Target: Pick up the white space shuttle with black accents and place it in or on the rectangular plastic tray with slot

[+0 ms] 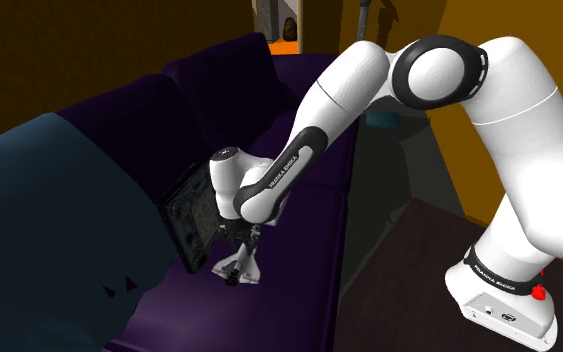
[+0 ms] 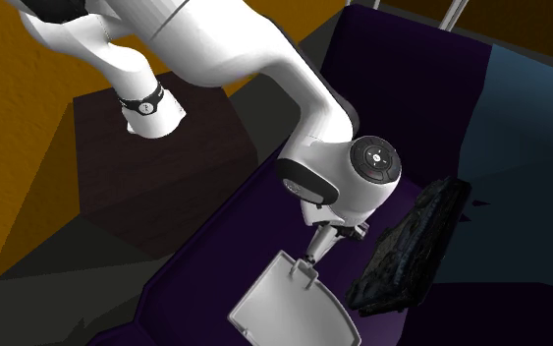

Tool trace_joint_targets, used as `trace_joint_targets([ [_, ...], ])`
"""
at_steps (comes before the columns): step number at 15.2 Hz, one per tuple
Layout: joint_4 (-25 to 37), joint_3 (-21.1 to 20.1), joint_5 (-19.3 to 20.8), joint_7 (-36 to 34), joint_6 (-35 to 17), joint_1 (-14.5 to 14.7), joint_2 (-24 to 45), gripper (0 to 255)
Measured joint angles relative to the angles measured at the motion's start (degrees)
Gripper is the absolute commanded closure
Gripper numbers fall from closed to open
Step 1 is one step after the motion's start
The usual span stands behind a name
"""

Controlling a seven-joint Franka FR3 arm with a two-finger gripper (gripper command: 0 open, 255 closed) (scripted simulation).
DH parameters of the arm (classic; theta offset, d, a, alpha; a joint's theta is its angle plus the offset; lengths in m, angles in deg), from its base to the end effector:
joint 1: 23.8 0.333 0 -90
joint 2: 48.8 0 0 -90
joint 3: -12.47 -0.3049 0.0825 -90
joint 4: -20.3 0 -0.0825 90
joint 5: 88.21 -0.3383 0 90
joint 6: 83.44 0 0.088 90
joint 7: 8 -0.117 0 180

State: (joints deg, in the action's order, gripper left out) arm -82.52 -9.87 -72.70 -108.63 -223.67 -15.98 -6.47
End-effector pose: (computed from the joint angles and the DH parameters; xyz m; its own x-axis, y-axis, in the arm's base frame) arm 0.5393 0.2916 0.1768 0.4432 -0.8921 -0.0876 -0.8942 -0.4468 0.0259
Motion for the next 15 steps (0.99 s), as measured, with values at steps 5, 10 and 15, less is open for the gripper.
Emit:
trace_joint_targets([
  [5,-0.7,-1.0,-0.9,0.3,2.0,-0.7,-2.7,255],
  [10,-1.2,-2.1,-2.1,0.9,4.4,-1.7,-5.7,255],
  [15,-0.8,-3.0,-3.2,1.4,7.0,-2.3,-8.0,255],
])
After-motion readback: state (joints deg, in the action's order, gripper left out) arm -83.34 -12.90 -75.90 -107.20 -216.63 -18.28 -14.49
